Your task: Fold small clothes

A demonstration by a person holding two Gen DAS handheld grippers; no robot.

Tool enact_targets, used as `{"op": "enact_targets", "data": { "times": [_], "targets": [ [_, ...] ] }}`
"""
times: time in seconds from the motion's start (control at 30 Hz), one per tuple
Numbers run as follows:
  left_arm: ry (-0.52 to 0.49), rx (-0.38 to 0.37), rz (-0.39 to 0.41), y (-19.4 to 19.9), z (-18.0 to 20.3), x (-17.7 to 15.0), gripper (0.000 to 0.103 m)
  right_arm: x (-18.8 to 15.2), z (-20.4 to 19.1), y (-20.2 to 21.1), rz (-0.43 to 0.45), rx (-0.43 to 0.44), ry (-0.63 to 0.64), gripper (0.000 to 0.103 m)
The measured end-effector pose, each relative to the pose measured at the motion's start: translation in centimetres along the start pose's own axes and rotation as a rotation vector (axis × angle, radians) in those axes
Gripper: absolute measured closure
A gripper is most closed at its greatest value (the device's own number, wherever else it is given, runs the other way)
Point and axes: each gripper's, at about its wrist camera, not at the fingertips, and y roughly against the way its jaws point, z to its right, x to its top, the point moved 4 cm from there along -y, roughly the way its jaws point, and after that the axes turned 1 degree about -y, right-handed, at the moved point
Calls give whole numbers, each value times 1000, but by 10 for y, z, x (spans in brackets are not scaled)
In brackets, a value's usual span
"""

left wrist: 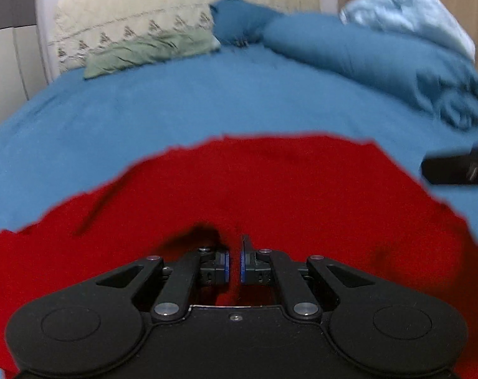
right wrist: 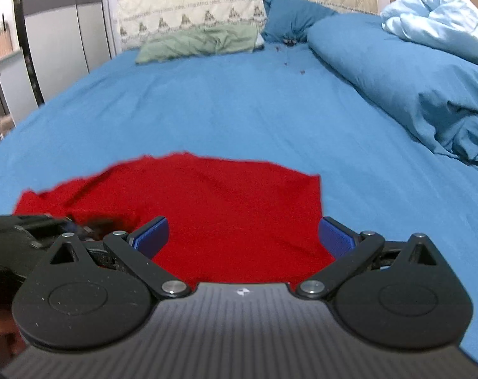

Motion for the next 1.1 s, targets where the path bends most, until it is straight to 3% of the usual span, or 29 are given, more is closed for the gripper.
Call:
{"op": "enact_targets", "data": {
  "times": [0.07,0.1,0.17,0.23,0.37,0.53,0.6,0.7,0.9,1.0,1.1],
  "targets": [
    [-28,-13,3,4,7,-1,84,-5,6,0,-10,4,15,0],
    [-34,-26,1,8,6,1,63,-6,8,0,-10,8,20,0],
    [-30,-54,8,23,2,-1,39,-7,11,0,-4,21,18,0],
    [-31,-63,25,48,-4,0,31,-4,12,2,-1,47,13,0],
    [-35,31,36,84,-43,-22,28,-1,-2,3,-13,147,47,0],
    [80,171,30,97,-103,-57,29,-16,-66,-16,-75,225,269,0],
    [142,156,-13,91,-118,-65,29,-27,-95,-31,-116,234,356,0],
    [174,147,-15,90,-128,-64,29,-43,-124,-49,-179,207,468,10],
    [151,127,-1,88,-129,-60,29,-65,-138,-25,-101,251,572,12],
    [151,127,-12,87,-131,-65,29,-78,-144,-17,-68,271,657,24],
    [167,125,-15,87,-134,-67,29,-89,-152,-22,-46,233,756,35]
  ]
}}
